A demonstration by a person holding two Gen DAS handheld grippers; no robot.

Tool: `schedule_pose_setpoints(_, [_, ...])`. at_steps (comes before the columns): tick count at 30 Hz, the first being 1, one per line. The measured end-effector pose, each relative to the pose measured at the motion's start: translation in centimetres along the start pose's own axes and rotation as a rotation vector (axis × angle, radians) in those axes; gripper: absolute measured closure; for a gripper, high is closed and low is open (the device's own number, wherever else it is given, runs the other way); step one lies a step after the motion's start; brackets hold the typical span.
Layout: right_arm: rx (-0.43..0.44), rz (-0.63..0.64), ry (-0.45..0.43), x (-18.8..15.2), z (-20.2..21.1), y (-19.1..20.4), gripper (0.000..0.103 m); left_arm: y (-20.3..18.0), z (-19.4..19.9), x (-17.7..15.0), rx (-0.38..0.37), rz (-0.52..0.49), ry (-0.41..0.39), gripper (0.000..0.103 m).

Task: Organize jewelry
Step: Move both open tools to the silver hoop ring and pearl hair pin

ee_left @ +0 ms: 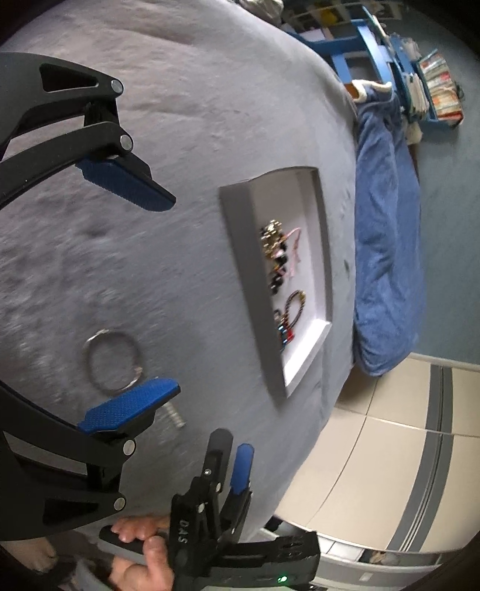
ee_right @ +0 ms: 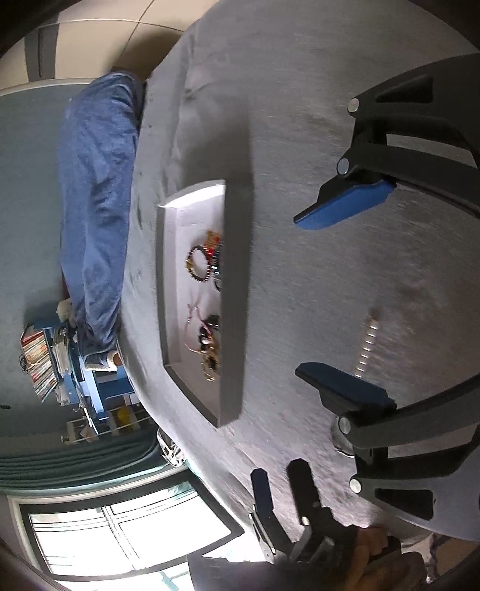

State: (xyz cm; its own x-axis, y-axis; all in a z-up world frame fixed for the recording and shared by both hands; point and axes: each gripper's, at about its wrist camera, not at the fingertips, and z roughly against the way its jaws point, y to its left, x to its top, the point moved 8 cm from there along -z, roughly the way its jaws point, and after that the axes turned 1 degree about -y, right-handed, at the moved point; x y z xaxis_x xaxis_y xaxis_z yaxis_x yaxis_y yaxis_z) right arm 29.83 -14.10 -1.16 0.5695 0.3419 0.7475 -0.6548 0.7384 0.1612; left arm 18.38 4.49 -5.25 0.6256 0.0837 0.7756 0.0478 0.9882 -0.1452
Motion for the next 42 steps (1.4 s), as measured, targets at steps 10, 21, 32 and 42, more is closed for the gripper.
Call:
schedule_pose_setpoints(10, [-0.003,-0.047,0.024,-2.8,0.5,-0.2,0.028,-1.2,1.2,-2.4,-0.058,0.005,0.024,0.012])
schedule_pose_setpoints(21, [0.0,-0.065,0.015,-3.7,0.8,-0.2,0.025,-2.1,1.9,-3.7,-0.059,-0.022,0.037,0.012])
schedule_pose_setpoints(32, [0.001,-0.067,0.014,-4.0,1.1,-0.2,0.024,-2.6,1.4,-3.9,-0.067,-0.048,0.068,0.012])
schedule_pose_setpoints(42, [0.015,-0.059,0.009,-3.9,1.2,0.0,0.024,-3.0,1.0,-4.1,-0.068,-0.07,0.081,0.012])
